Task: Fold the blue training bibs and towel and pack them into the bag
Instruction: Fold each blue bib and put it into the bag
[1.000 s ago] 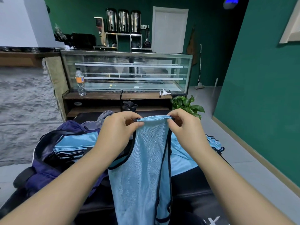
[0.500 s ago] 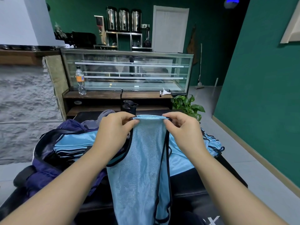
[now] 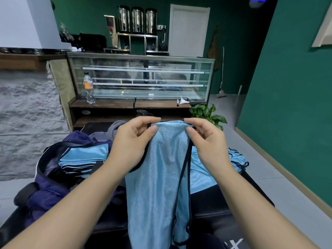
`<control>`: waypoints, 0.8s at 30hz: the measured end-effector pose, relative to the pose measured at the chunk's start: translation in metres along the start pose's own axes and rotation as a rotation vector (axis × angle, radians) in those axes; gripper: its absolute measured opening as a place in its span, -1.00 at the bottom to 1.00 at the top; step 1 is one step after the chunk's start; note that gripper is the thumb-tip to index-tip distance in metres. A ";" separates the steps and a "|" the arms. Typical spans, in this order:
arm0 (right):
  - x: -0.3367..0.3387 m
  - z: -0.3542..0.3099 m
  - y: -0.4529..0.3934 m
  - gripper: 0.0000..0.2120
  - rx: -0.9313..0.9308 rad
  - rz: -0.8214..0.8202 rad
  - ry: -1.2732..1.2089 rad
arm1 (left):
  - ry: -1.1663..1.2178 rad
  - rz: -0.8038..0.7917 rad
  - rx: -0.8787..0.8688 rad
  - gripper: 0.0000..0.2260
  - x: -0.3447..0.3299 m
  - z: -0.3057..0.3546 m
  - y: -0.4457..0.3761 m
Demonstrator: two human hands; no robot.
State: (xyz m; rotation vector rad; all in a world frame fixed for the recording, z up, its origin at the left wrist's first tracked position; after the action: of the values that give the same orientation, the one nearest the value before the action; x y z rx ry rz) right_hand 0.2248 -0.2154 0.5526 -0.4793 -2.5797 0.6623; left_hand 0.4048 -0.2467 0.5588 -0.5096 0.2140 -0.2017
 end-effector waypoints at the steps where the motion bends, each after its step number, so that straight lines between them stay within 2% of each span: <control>1: 0.001 -0.001 0.001 -0.72 0.018 0.001 -0.004 | 0.006 -0.014 -0.004 -0.77 -0.001 0.001 0.002; 5: 0.001 -0.005 0.004 -0.70 0.077 -0.036 -0.002 | 0.059 -0.101 0.019 -0.67 -0.005 -0.002 0.009; 11: 0.003 0.003 0.011 -0.73 0.065 -0.070 0.098 | 0.032 -0.095 0.011 -0.59 0.003 -0.008 0.016; 14: -0.001 0.007 0.013 -0.71 0.049 -0.088 0.126 | 0.112 -0.062 0.027 -0.57 0.004 -0.010 0.019; 20: -0.010 0.005 0.024 -0.69 0.095 -0.147 0.144 | 0.232 -0.027 0.082 -0.59 0.012 -0.023 0.020; 24: -0.013 0.006 0.031 -0.65 0.102 -0.123 0.112 | 0.436 0.026 0.231 -0.68 0.014 -0.030 0.024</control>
State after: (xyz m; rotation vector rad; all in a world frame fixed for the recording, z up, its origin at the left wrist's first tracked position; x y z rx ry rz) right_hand 0.2396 -0.1978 0.5277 -0.3136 -2.4342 0.6995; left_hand 0.4143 -0.2439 0.5194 -0.2274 0.6150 -0.3078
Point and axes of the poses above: each hand's wrist, its own y-axis away from the middle knuckle, its own x-axis out of the back of the hand, z = x × y, the point moved 6 cm from there along -y, towards the middle knuckle, and after that the axes turned 14 degrees about y, right-handed, at the moved point
